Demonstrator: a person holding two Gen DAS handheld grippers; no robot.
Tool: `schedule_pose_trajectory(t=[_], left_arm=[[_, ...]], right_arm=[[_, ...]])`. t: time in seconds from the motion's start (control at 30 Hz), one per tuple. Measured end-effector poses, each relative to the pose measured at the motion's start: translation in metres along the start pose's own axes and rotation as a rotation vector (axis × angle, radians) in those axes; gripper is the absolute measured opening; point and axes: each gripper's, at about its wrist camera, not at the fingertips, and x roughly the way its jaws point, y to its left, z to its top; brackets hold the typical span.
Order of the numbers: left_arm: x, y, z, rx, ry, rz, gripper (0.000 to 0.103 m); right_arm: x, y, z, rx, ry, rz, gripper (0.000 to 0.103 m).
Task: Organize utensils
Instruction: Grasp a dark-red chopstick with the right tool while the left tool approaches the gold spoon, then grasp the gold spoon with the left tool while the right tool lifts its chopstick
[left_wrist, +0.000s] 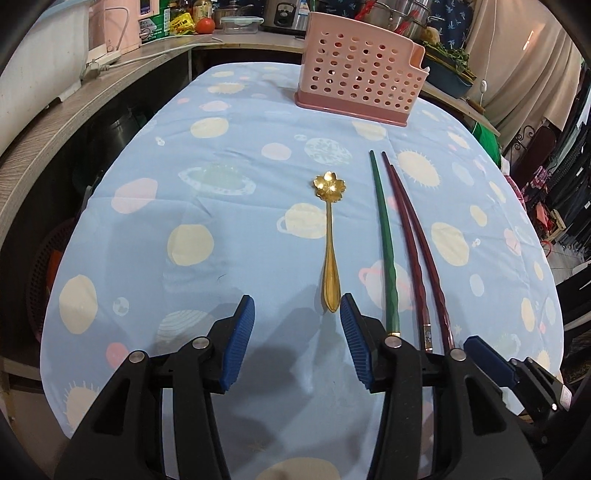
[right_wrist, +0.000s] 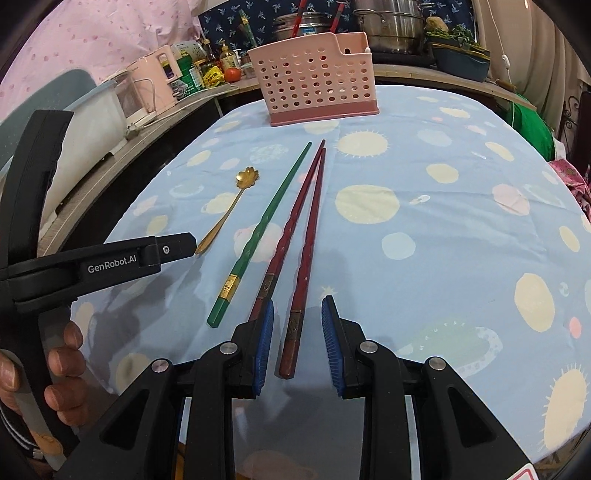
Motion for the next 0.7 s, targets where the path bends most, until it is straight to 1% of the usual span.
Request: schedule_pose_trajectory(t=[0.1,0.17,0.23,0.43,0.57,0.63,0.7], left_arm=[[-0.001,-0.002,0.001,0.003,-0.005,-0.009,0.049],[0.000,-0.005,0.001,0.008,-0.007,-0.013,0.049],[0.002,-0.006,0.001,0.010,-0.004,-0.015,0.049],[0.012,-0.008,0.002,0.005,0.010,-0.005,0.049],[0.015,-0.009,0.005,0.007,-0.003,0.007,0.047],[0.015,-0.010,0.006,0.008,-0.007,0.008,0.042],[0.016,-0.010,0.006,0.007,-0.005,-0.003,0.031]], right_arm=[[0.003,0.000,-0.002,-0.005,0.001,-0.012,0.020],[0.002,0.000,-0.003,-0.017,-0.005,-0.031,0.012],[0.002,-0.003,-0.003,-0.016,-0.009,-0.044,0.008],[0.001,-0.013,-0.003,0.023,-0.024,-0.047,0.007],[0.000,-0.022,-0.003,0.063,-0.032,-0.039,0.007],[0.001,-0.023,-0.002,0.070,-0.033,-0.033,0.007],[0.000,-0.023,-0.002,0.069,-0.034,-0.035,0.007]])
